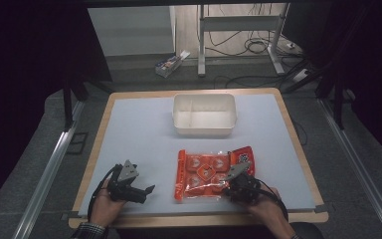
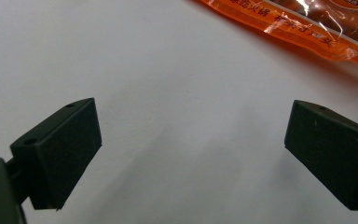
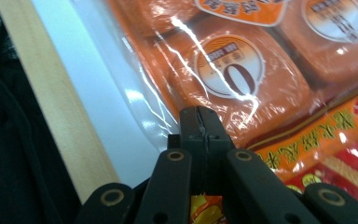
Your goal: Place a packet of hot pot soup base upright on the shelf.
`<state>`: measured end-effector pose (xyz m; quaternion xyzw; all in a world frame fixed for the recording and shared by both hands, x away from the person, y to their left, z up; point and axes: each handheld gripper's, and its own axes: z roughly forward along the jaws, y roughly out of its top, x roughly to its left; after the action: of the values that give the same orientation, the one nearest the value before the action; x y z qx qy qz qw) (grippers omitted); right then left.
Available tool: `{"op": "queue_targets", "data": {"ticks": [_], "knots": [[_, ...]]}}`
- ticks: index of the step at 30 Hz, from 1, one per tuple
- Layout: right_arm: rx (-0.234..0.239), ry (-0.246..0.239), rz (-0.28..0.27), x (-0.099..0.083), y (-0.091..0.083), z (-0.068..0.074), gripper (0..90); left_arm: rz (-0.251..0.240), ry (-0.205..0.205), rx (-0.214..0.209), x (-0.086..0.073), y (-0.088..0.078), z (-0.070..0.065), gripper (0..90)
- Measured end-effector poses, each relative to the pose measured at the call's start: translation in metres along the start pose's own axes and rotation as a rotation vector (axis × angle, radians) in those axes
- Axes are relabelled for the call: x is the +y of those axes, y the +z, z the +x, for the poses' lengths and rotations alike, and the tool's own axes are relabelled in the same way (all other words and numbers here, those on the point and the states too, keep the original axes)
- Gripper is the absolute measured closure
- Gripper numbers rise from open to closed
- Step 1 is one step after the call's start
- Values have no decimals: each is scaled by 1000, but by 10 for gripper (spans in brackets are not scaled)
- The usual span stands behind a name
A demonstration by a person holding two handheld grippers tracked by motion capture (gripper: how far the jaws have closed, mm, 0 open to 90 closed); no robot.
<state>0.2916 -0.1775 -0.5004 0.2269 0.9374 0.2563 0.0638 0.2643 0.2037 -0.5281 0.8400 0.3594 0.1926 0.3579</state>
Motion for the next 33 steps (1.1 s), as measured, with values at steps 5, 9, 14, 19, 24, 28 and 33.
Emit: {"op": "queue_targets", "data": {"ticks": [5,9,14,19,24,28,33], "knots": [[-22,14,-2,-1,-1,-5,894,1,1,0,0,0,0,36],[-54,25,-6,-2,-2,-11,894,3,3,1,0,0,0,36],[-93,47,-8,-3,-4,-18,894,4,3,0,0,1,-1,36],[-124,67,-16,-4,-4,-27,894,5,3,-1,0,1,-1,37],[-175,91,-26,-5,-5,-35,893,6,5,-1,0,1,-1,37],[-242,114,-5,-10,-5,-44,892,4,4,-2,1,1,-1,38],[-205,131,-42,-11,-9,-44,890,6,4,0,0,1,-1,39]]}}
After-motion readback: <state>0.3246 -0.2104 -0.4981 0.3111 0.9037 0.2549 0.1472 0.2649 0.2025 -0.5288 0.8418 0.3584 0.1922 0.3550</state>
